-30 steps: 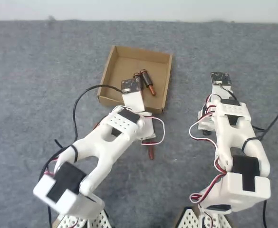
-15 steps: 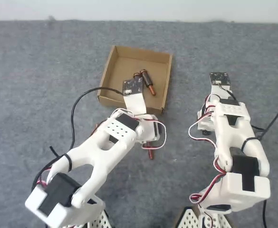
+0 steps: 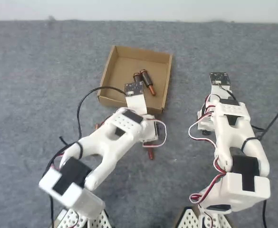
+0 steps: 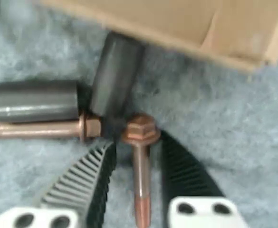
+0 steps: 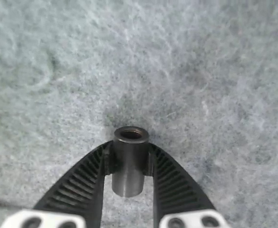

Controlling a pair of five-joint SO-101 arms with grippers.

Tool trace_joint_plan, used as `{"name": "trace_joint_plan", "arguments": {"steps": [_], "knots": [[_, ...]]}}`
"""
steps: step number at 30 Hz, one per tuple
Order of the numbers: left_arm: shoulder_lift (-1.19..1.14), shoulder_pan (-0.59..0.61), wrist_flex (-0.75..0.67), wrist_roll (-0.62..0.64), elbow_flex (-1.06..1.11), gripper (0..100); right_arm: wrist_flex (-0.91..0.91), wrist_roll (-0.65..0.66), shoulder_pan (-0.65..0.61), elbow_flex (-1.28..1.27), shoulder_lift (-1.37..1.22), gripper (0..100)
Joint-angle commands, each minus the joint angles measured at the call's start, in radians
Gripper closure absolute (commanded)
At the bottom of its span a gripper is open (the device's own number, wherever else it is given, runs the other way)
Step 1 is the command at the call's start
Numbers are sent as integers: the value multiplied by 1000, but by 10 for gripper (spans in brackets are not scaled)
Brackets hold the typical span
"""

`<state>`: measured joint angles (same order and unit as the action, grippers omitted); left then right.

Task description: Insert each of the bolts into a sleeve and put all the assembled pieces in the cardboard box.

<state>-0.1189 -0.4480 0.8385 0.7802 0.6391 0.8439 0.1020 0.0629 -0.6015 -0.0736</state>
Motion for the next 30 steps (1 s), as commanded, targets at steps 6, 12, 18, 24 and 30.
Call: {"name": "trace_joint_plan", "arguments": {"steps": [6,12,18,24,30], "knots": [[-46,37,6,3,-108,969,-5,28,-13,12,36,992],[-46,35,8,3,-104,975,-5,28,-13,12,36,992],[-40,-20,104,-66,-110,991,-5,28,-13,12,36,992],[121,-43,144,-255,-33,990,-5,26,-13,12,36,992],[313,40,28,-295,117,989,-5,26,-13,12,35,992]]}}
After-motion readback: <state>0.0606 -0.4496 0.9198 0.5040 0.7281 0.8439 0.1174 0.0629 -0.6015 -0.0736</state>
